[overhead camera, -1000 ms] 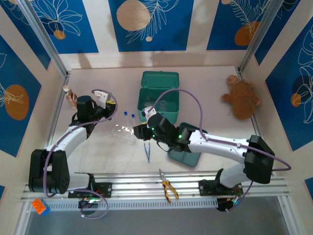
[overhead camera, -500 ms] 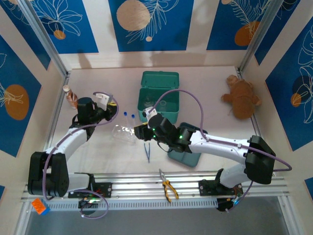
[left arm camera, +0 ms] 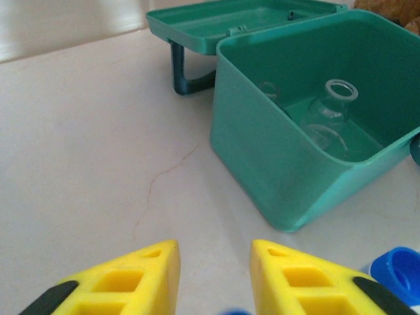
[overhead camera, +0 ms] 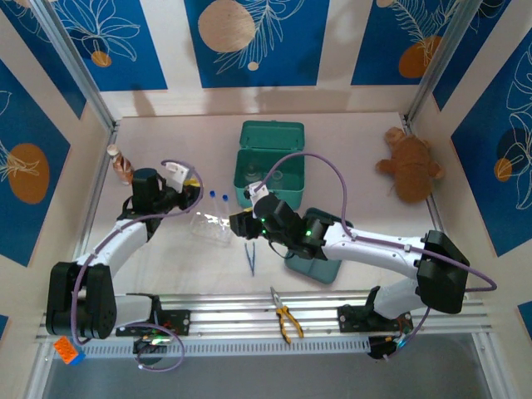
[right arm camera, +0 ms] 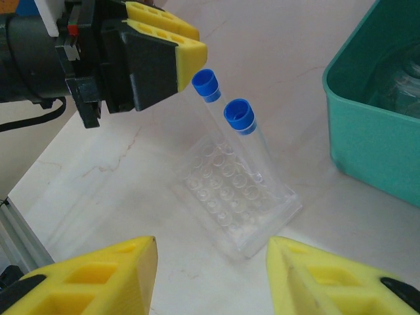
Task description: Organize the chemistry lab equipment
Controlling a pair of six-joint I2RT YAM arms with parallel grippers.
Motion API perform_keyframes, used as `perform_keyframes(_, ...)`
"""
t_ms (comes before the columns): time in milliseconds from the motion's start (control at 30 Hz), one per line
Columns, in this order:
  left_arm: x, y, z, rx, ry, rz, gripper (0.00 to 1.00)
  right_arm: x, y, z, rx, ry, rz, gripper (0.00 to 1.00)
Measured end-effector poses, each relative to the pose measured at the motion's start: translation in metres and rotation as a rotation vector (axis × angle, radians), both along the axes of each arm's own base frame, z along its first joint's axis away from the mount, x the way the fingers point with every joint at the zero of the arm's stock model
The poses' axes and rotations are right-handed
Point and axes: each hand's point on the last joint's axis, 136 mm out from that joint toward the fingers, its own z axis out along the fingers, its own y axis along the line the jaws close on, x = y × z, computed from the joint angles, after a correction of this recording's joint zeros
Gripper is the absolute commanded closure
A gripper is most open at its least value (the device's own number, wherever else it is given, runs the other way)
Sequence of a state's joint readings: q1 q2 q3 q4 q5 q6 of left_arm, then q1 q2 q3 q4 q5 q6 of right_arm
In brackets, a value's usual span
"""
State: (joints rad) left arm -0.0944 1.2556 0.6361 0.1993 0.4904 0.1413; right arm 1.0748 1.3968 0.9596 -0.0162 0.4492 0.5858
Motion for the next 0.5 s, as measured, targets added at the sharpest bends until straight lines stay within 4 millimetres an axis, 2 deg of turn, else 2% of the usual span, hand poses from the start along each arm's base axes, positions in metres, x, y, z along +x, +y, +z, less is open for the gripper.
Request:
perform_keyframes(133,-0.004,0.0,-0.001,0.001,0.013,-0.003,0.57,0.0,0.0,0.0,0.0,0.0,0.0,0.52)
perform_keyframes(333,-0.007,0.002,-0.002,0.008,0.045,0.006,0.53,-0.001,-0.001,-0.002,-0.007,0.003,0.001,0.51)
perform_keyframes(500,0.001,0.003,0.018,0.014,0.039,0.021,0.51,-0.004,-0.006,-0.011,-0.049,0.023,-0.001,0.51)
